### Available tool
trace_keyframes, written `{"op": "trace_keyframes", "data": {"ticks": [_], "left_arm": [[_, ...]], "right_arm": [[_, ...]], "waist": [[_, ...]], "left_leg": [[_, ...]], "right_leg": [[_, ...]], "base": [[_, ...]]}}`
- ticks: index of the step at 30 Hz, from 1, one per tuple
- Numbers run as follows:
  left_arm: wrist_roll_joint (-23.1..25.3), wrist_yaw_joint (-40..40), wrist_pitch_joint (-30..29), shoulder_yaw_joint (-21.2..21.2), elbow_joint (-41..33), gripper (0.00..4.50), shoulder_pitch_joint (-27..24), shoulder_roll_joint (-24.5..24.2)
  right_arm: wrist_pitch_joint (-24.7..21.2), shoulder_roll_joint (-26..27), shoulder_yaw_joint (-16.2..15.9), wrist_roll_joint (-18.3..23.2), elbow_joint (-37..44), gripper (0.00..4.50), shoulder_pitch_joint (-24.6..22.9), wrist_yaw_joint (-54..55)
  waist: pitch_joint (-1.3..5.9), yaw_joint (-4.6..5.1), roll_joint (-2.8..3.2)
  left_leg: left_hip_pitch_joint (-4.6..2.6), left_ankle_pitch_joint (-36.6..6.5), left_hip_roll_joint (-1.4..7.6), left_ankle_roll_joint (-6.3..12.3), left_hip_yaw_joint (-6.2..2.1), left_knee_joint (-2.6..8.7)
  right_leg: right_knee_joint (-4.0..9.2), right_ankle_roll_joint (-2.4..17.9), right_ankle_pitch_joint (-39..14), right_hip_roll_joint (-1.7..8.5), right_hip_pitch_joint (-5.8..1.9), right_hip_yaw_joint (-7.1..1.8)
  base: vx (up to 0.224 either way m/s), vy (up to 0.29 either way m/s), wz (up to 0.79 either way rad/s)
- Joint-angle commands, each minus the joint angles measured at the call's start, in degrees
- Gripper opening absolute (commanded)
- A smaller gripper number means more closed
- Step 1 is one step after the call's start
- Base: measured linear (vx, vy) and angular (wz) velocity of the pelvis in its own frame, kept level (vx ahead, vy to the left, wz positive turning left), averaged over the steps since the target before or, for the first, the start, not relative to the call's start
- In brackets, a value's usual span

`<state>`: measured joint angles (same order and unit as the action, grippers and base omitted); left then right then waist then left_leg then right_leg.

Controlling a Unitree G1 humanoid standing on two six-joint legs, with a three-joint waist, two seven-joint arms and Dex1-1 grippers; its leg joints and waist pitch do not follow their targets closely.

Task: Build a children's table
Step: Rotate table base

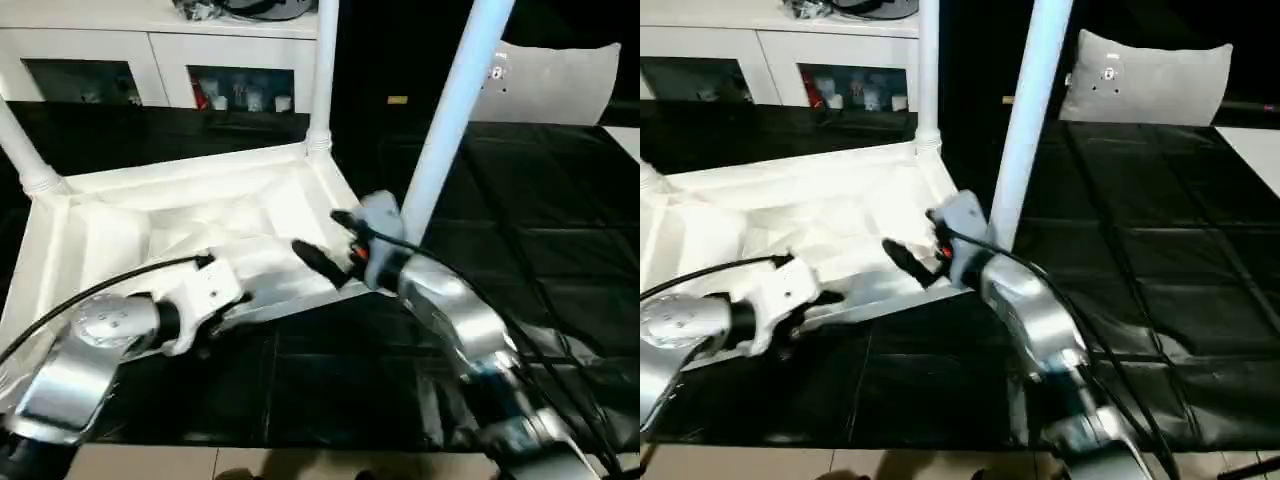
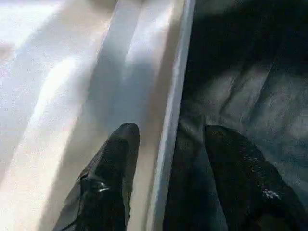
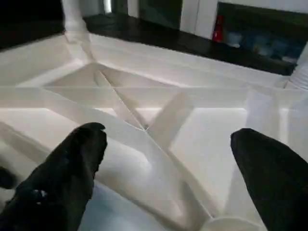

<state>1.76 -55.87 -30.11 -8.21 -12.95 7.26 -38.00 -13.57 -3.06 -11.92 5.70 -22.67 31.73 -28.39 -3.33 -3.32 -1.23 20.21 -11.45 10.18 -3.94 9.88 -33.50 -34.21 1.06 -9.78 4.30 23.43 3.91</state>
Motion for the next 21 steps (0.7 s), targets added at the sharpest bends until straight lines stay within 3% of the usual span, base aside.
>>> {"op": "trace_keyframes", "data": {"ticks": [1,2,6,10,11,12,15,20,21], "left_arm": [[0.53,-0.01,-1.76,-0.35,-2.26,2.67,-0.52,-1.15],[0.45,0.23,-2.03,-0.33,-2.74,2.67,-0.82,-1.48],[2.42,3.16,-1.48,0.02,-3.02,2.67,-1.35,-1.99],[3.10,3.36,-2.35,-0.74,-3.03,2.67,-1.34,-2.87],[3.42,3.52,-2.28,-1.06,-2.71,2.67,-1.24,-3.13],[3.58,3.69,-2.24,-1.30,-2.51,2.67,-1.18,-3.33],[4.13,4.59,-1.40,-1.87,-1.36,2.67,-0.64,-3.28],[4.76,5.44,-0.24,-2.39,0.12,2.67,0.00,-2.68],[5.47,6.26,0.81,-2.98,1.38,2.67,0.55,-2.14]], "right_arm": [[1.13,0.04,-0.17,-2.18,-3.59,4.50,1.33,3.22],[1.75,0.46,0.03,-2.67,-5.05,4.50,2.04,4.80],[3.08,1.97,1.91,-3.77,-8.49,4.50,3.24,11.14],[4.54,2.39,2.50,-4.55,-10.59,4.50,3.36,12.34],[4.87,2.19,2.94,-4.76,-10.91,4.50,3.00,12.93],[5.19,2.02,3.20,-4.83,-11.24,4.50,2.80,13.46],[6.03,0.29,4.88,-4.97,-12.56,4.50,2.33,15.68],[6.72,-2.00,6.73,-5.09,-13.60,4.50,1.86,17.52],[7.12,-3.82,8.45,-5.00,-13.95,4.50,1.33,18.16]], "waist": [[3.43,0.23,0.72],[3.41,0.13,0.81],[3.41,0.21,0.65],[3.30,0.22,0.49],[3.33,0.10,1.50],[3.23,0.33,0.92],[3.27,0.19,1.24],[3.40,-0.38,1.14],[3.43,-0.53,1.24]], "left_leg": [[-0.18,-9.96,2.76,-0.89,-0.83,4.61],[-0.49,-9.71,2.64,-0.95,-0.61,4.45],[-0.23,-8.75,2.53,-1.34,-0.62,4.36],[-0.32,-10.47,2.52,-1.28,-0.59,4.34],[-0.42,-11.17,2.47,-1.70,-0.71,4.30],[-0.39,-12.20,2.48,-1.81,-0.62,4.32],[-0.58,-13.35,2.46,-2.02,-0.69,4.30],[-0.67,-13.35,2.39,-2.21,-0.62,4.15],[-0.71,-13.16,2.40,-2.22,-0.61,4.13]], "right_leg": [[2.95,11.51,-12.37,3.71,-2.59,-3.10],[3.02,11.58,-11.39,3.52,-2.46,-3.11],[2.64,11.86,-8.66,3.49,-2.84,-3.13],[2.88,11.12,-11.17,3.55,-2.78,-3.24],[2.81,11.02,-11.88,3.61,-2.70,-3.24],[3.10,10.85,-12.44,3.45,-2.67,-3.25],[3.15,10.67,-13.19,3.37,-2.54,-3.21],[2.91,10.80,-11.58,3.18,-2.57,-3.19],[2.90,10.80,-11.29,3.19,-2.55,-3.17]], "base": [[0.000,0.000,0.00],[0.000,0.000,0.00],[0.000,0.000,0.00],[0.000,0.000,0.00],[0.000,0.000,0.00],[0.000,0.000,0.00],[0.000,0.000,0.00],[0.000,0.000,0.00],[0.000,0.000,0.00]]}}
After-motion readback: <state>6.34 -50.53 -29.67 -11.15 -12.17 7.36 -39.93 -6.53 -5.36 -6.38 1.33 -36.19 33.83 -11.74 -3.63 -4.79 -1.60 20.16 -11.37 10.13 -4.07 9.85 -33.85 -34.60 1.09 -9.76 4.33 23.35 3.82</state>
